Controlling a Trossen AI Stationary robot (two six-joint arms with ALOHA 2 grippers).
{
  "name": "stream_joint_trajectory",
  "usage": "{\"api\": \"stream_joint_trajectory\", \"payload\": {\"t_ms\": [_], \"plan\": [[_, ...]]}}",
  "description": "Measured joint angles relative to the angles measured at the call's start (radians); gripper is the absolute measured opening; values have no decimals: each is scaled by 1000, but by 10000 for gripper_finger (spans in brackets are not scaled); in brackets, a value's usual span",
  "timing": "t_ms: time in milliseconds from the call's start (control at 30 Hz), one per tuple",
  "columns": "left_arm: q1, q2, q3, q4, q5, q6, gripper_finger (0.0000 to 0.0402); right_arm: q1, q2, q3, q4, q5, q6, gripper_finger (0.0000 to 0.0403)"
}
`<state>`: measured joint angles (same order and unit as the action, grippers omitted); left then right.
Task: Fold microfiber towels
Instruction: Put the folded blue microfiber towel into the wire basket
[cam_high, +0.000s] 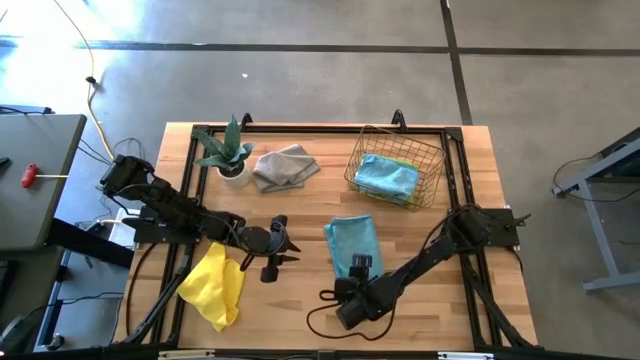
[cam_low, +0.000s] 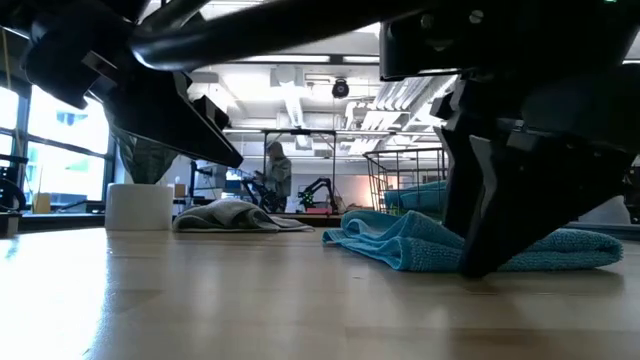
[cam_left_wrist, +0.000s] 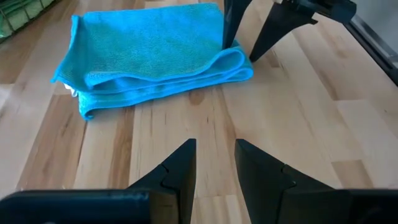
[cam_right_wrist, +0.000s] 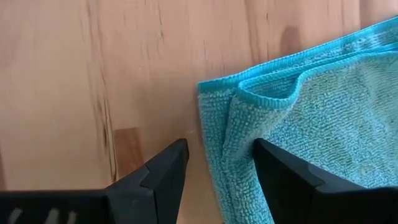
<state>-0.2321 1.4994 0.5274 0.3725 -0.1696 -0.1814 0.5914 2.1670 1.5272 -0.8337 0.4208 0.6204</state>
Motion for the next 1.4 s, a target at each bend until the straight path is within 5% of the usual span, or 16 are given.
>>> {"api": "stream_joint_trajectory", "payload": {"t_ms": [433, 733, 867, 1167, 1400], "plan": [[0, 0, 0, 0, -1, -2, 101, -35, 46, 0, 21, 84, 84, 170], [0, 0, 0, -1, 0, -23, 101, -40, 61, 1, 34, 83, 99, 21], [-1, 0, 0, -1, 4, -81, 101, -43, 62, 13, 12, 55, 86, 18], [-42, 0, 0, -1, 37, -172, 101, -115, 76, 306, -394, -52, -33, 2], [-96, 0, 0, -3, 83, -227, 101, -282, 73, 547, -696, -71, -132, 1]]}}
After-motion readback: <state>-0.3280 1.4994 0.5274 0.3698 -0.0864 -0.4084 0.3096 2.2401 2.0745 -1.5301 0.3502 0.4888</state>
